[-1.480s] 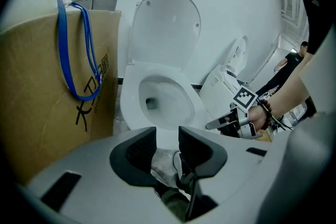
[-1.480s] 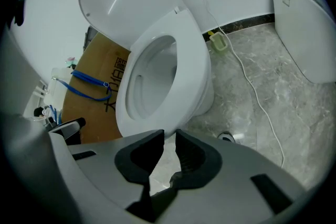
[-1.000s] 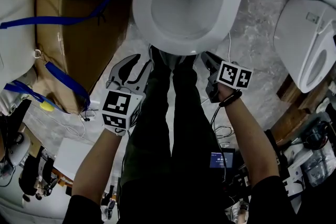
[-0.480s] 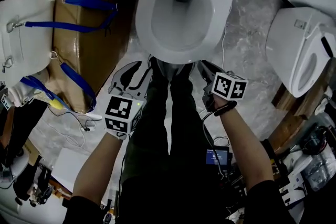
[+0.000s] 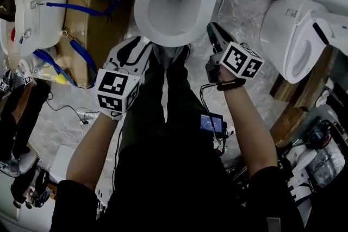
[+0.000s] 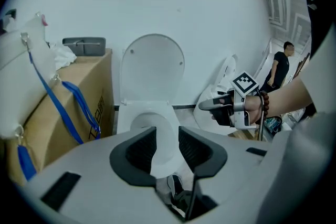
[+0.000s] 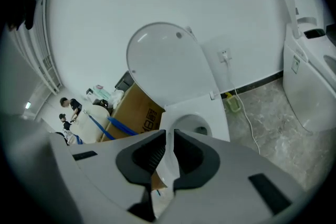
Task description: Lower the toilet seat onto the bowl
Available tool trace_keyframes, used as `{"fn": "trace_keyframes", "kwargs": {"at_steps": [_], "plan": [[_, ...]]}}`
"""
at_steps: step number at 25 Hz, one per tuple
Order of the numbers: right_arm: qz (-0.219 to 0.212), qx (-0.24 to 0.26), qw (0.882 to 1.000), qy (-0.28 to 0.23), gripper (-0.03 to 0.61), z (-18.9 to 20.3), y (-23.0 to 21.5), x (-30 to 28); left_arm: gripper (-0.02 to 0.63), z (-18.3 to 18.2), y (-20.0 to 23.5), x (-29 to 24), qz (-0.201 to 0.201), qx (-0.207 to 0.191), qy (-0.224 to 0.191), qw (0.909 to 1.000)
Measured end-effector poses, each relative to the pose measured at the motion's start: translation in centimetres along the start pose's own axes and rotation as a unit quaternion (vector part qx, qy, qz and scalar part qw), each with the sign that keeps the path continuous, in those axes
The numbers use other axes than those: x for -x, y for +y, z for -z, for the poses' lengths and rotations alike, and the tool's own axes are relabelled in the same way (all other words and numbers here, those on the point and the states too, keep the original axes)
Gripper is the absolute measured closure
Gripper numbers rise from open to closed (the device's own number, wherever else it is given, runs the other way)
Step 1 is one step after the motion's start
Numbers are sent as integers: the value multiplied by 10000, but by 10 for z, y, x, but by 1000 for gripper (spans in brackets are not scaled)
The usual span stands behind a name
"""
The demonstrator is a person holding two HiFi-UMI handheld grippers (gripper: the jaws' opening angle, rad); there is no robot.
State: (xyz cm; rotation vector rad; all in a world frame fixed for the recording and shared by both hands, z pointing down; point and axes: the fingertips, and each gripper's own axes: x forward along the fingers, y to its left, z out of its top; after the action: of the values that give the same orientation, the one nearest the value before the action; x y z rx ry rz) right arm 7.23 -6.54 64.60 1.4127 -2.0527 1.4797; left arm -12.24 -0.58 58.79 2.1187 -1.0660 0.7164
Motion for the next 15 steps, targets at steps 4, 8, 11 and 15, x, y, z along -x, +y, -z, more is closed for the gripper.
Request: {"fn": "trace_keyframes", "kwargs": {"at_steps": [4,8,11,15], "plan": [[-230,-10,9987,-447,511,-54,35,42,472,-38,-24,24,40,-54,-238,9997],[-682,62,9944,-810,511,-98,86,88,472,-79,-46,50,86,-124,-541,9984],[-928,287,9896,-1062,511,-123,121,128,472,-105,-67,72,168,-115,-713,9972],[-1264,722,9772,-1548,511,-157,160,181,472,-139,-95,101,344,-136,-979,9945]]}}
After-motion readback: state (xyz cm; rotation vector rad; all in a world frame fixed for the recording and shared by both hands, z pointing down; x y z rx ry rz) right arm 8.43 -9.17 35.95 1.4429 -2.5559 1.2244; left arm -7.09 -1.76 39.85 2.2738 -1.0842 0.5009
